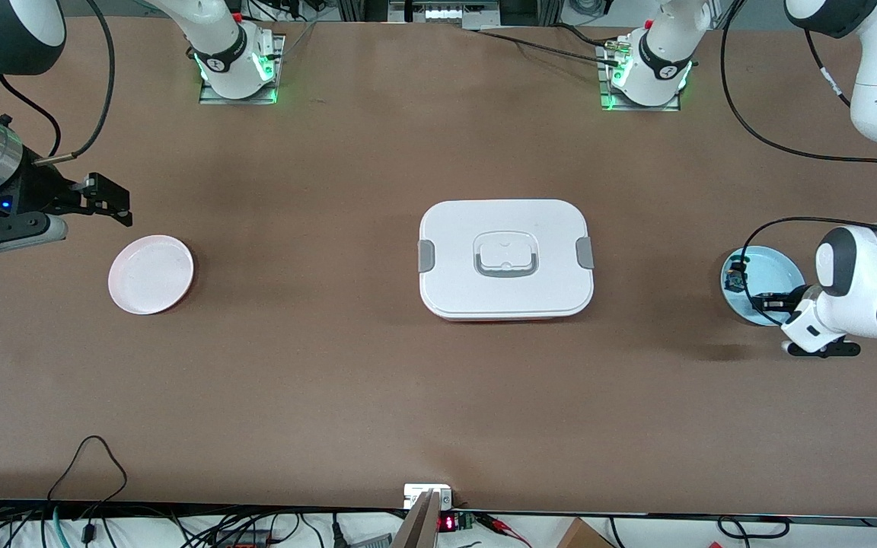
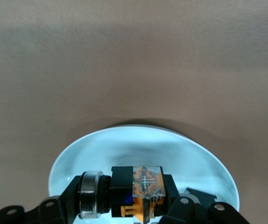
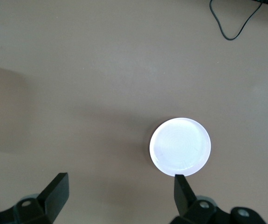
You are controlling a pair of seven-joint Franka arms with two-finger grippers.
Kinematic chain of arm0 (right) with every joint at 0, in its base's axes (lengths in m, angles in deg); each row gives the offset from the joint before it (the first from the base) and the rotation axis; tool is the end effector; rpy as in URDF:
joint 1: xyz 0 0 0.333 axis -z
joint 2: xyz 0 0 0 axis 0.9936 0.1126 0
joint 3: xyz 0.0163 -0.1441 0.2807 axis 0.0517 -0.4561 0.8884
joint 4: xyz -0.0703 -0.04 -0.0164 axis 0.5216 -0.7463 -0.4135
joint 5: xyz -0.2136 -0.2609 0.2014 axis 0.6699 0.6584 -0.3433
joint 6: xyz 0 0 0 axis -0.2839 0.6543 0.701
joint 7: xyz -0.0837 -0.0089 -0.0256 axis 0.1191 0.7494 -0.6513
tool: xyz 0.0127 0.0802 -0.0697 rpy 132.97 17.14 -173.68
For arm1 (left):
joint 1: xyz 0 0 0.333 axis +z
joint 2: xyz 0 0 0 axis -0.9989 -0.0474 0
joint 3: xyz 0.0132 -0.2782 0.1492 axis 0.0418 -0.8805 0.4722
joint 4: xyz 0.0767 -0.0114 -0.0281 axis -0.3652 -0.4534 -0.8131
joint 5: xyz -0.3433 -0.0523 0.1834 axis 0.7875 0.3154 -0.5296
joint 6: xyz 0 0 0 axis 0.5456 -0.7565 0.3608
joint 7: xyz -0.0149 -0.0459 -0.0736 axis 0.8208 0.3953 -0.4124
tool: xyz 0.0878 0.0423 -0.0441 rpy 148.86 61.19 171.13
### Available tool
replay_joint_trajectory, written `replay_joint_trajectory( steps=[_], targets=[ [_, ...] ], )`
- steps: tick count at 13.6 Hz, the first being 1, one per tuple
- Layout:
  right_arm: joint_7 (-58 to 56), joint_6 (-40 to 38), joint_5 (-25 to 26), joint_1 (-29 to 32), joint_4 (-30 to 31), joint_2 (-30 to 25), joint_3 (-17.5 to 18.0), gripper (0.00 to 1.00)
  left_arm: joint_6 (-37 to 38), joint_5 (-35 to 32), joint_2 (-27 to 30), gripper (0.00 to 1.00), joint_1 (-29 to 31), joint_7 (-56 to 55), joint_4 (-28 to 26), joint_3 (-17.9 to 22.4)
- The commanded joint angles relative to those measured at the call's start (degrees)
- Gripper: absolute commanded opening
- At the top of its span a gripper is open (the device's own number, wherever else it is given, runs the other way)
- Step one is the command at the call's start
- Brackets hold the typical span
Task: Transfer orange switch to right arm and place
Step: 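Lift the orange switch and carry it over the white box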
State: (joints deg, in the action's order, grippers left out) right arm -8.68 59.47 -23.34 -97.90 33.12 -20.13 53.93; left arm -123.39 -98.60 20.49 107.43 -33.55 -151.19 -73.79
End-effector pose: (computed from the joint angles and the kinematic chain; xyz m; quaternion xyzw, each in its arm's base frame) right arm 0.5991 0.0505 0.5772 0.9935 0.1133 0.0108 0.0013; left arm 0.6399 0.1820 0.1941 -0.9859 0.0056 0.1562 0.0606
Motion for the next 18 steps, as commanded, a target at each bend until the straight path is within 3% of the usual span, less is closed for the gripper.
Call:
replay_joint_trajectory(
  steps=[1,3,10,12,15,18],
  targets=[
    [-0.91,0.83,-0.21,0.83,-0.61,0.27,0.14,1.0,5.16,-1.17,1.52,0.21,-0.11,8.81,3.21,-0.96],
    [-0.91,0.83,-0.21,0.92,-0.61,0.71,0.14,1.0,9.36,-0.46,1.69,0.21,-0.28,11.91,6.72,-2.26],
    [-0.91,0.83,-0.13,0.92,-0.61,0.62,0.14,1.0,26.34,3.83,5.29,0.21,0.33,12.8,17.89,-17.02],
    [-0.91,0.83,-0.04,0.83,-0.61,0.71,0.14,1.0,27.32,9.44,6.17,0.2,0.51,12.89,17.9,-19.06],
    [-0.91,0.91,0.05,0.83,-0.61,0.71,0.23,1.0,27.41,23.22,7.58,0.18,0.51,12.98,17.82,-22.3],
    [-0.91,0.91,-0.04,0.83,-0.61,0.71,0.23,1.0,27.06,42.35,6.62,0.17,-0.54,13.15,16.85,-23.9]
  ],
)
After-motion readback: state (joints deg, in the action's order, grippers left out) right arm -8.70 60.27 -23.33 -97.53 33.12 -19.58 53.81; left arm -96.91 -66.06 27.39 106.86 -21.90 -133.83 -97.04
